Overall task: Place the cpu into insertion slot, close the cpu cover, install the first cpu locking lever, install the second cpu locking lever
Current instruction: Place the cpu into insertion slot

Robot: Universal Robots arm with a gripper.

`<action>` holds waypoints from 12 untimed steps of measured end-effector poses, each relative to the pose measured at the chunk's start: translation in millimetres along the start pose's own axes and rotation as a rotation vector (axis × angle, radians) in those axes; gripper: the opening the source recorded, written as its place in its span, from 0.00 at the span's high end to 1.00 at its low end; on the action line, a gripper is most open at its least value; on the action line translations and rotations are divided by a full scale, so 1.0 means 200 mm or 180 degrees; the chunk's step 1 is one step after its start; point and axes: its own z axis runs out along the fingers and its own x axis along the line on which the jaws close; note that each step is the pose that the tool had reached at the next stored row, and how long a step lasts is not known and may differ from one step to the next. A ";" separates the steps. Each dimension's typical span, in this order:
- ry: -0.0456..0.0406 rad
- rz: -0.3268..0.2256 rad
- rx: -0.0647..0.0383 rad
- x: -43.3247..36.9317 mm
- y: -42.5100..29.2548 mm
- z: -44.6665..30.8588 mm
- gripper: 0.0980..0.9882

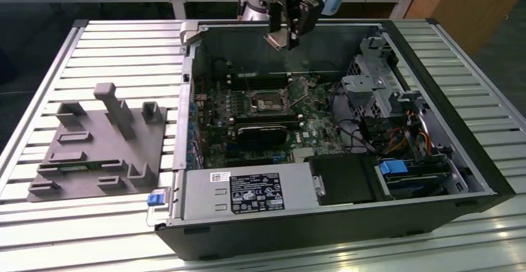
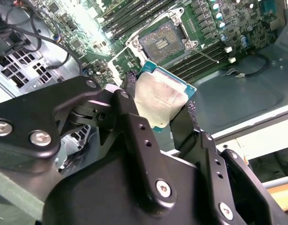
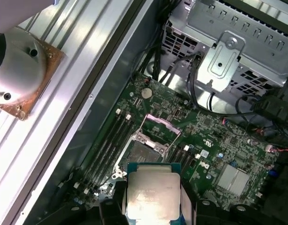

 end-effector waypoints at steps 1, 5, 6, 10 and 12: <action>-0.0003 0.0029 0.0000 0.000 0.000 0.000 0.50; -0.0015 0.0165 -0.0003 0.001 0.000 0.002 0.50; -0.0018 0.0196 -0.0003 0.001 0.000 0.002 0.50; -0.0030 0.0325 -0.0005 0.003 0.001 0.003 0.50; -0.0036 0.0393 -0.0006 0.003 0.001 0.004 0.50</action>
